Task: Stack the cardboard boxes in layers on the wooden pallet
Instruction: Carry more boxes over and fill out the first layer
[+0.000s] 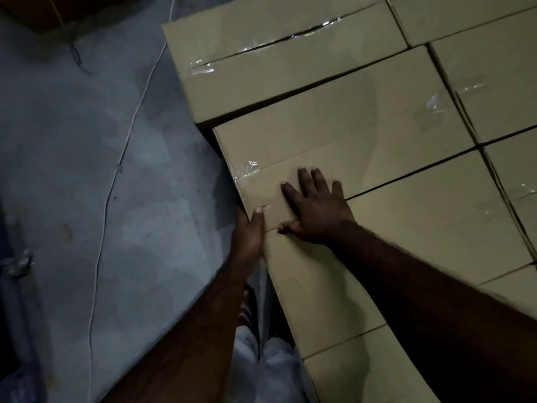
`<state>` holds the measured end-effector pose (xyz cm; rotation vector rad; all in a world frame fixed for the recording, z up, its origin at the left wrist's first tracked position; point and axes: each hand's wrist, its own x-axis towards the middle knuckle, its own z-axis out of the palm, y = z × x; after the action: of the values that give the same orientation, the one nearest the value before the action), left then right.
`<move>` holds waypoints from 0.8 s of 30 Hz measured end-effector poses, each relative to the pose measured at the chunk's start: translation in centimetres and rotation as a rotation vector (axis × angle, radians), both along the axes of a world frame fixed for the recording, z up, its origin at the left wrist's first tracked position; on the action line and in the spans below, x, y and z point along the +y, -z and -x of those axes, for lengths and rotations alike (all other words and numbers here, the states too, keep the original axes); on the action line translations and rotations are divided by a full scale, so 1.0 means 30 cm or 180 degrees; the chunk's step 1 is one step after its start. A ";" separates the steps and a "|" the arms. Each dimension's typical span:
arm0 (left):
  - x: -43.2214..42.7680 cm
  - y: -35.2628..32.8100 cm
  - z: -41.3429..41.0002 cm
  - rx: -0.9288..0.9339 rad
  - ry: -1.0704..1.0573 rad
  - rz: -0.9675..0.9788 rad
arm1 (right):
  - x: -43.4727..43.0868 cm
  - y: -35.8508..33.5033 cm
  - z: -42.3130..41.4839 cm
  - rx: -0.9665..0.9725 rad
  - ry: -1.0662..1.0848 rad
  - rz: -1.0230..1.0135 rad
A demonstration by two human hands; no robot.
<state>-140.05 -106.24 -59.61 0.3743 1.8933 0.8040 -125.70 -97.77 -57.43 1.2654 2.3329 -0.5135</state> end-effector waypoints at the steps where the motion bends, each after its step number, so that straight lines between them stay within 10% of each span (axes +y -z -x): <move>1: 0.026 -0.014 0.034 0.0041 0.0026 0.0005 | 0.019 -0.020 0.011 0.0014 0.0040 0.0013; 11: 0.531 -0.024 0.484 0.0579 -0.0450 -0.0302 | 0.353 -0.104 0.305 0.0653 0.0288 -0.0524; 24: 0.703 0.138 0.554 -0.0502 -0.0644 -0.0567 | 0.599 0.075 0.531 0.0265 0.0324 -0.0142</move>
<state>-156.68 -85.15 -63.75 0.2227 1.7354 1.1096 -141.62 -79.82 -59.66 1.4147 2.3691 -0.5599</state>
